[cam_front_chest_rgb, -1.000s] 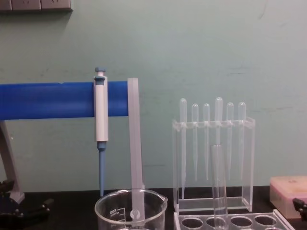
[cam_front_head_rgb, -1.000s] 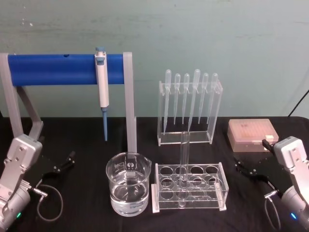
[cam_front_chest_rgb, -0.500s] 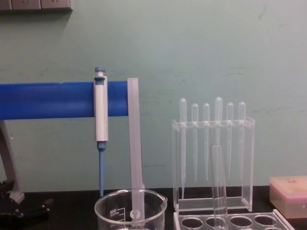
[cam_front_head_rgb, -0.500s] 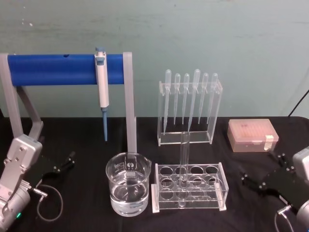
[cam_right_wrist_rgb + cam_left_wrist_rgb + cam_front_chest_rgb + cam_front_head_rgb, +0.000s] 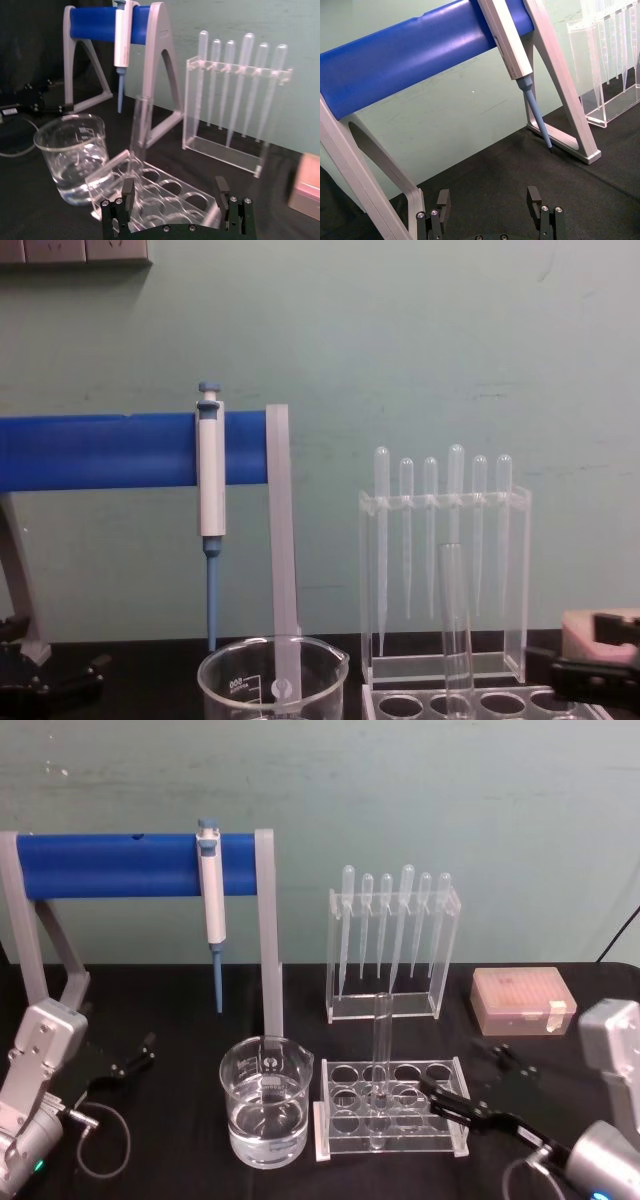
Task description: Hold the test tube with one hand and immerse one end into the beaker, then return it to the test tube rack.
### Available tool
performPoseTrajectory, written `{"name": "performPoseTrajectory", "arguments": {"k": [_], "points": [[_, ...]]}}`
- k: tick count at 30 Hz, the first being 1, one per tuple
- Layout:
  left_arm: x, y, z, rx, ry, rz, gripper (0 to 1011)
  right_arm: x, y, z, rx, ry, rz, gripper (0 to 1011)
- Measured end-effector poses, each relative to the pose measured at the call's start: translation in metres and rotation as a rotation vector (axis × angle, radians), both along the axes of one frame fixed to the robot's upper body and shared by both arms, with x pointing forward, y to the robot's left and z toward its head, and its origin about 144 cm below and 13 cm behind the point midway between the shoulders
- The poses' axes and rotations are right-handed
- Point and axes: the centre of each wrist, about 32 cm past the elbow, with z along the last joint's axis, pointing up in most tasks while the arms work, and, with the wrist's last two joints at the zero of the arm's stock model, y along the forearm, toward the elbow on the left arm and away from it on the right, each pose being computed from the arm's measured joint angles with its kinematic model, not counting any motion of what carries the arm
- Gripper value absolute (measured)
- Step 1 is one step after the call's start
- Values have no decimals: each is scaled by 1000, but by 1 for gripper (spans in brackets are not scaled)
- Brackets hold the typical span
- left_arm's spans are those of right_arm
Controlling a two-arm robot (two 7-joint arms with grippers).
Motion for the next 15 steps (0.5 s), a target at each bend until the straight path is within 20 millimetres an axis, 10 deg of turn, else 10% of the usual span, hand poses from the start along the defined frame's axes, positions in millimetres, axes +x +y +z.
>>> {"name": "performPoseTrajectory", "arguments": {"k": [15], "points": [[0, 0, 0, 0, 0, 0, 1000, 53, 51, 11, 89, 88, 16, 1003]]}}
